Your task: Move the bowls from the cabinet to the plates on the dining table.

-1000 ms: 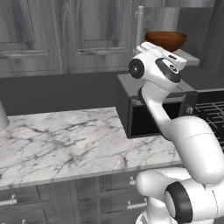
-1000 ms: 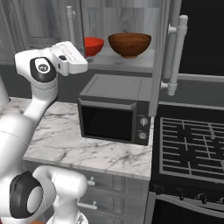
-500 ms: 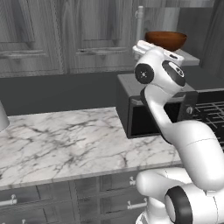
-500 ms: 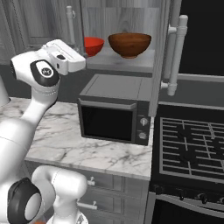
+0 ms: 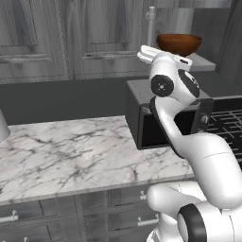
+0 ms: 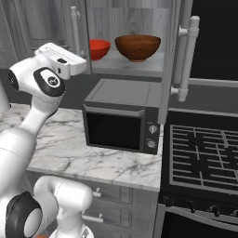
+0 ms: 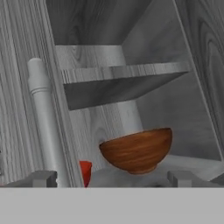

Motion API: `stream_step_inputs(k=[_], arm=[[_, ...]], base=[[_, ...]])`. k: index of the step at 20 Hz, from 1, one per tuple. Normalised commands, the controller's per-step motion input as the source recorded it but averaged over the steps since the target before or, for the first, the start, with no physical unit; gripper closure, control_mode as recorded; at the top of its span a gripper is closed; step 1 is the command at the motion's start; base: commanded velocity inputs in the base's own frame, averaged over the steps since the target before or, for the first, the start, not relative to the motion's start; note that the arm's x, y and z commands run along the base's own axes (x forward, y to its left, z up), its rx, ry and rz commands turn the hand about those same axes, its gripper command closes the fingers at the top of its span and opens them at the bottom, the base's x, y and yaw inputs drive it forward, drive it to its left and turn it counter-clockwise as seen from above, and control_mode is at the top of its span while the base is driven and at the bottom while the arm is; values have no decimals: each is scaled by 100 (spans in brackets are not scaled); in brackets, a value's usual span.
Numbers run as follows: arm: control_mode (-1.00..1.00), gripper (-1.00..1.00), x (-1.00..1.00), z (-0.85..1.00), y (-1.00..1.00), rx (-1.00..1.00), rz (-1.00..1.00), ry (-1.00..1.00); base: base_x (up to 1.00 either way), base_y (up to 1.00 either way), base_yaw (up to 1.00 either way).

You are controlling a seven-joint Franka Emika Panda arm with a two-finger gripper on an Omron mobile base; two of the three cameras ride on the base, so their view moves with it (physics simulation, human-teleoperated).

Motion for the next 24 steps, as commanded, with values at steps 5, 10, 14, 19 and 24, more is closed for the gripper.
stream_step_inputs(k=[5,10,14,19,24], arm=[[-100,-100,1,3,30,-3,16,-1],[-100,-100,29,6,10,-1,12,0],[-100,-100,39,8,8,0,8,0],[-100,-100,24,4,16,-4,7,-2],[-100,-100,32,1,9,-9,2,-7]], base=[[0,0,0],[0,0,0],[0,0,0],[0,0,0],[0,0,0]])
